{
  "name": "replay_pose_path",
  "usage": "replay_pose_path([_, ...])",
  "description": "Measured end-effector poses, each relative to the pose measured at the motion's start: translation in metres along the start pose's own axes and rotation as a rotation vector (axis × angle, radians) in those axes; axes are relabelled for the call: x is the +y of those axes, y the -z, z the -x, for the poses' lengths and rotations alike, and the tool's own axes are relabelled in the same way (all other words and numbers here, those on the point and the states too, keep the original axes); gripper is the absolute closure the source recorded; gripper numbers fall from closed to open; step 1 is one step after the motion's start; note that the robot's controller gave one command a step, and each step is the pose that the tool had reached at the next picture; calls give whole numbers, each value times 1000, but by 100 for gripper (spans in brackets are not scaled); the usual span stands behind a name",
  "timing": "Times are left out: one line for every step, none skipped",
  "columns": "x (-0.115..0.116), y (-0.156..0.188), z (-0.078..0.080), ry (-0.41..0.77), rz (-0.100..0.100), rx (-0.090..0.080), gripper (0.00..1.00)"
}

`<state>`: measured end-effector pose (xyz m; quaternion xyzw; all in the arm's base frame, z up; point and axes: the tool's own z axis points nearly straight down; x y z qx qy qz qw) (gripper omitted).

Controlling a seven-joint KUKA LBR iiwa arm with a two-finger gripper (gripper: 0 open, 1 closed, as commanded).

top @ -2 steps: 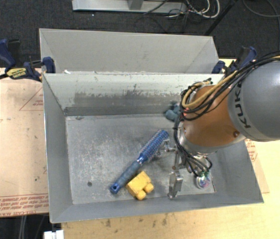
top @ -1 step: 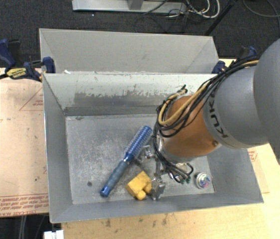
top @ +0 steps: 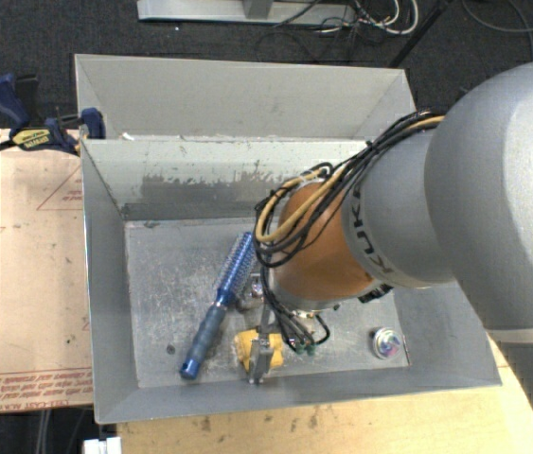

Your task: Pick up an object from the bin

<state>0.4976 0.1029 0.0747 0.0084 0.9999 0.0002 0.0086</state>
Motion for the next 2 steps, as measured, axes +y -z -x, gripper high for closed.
replay_pose_path([2, -1, 0, 3, 3, -1, 100])
replay_pose_path([12, 166, 24, -25, 2, 7, 100])
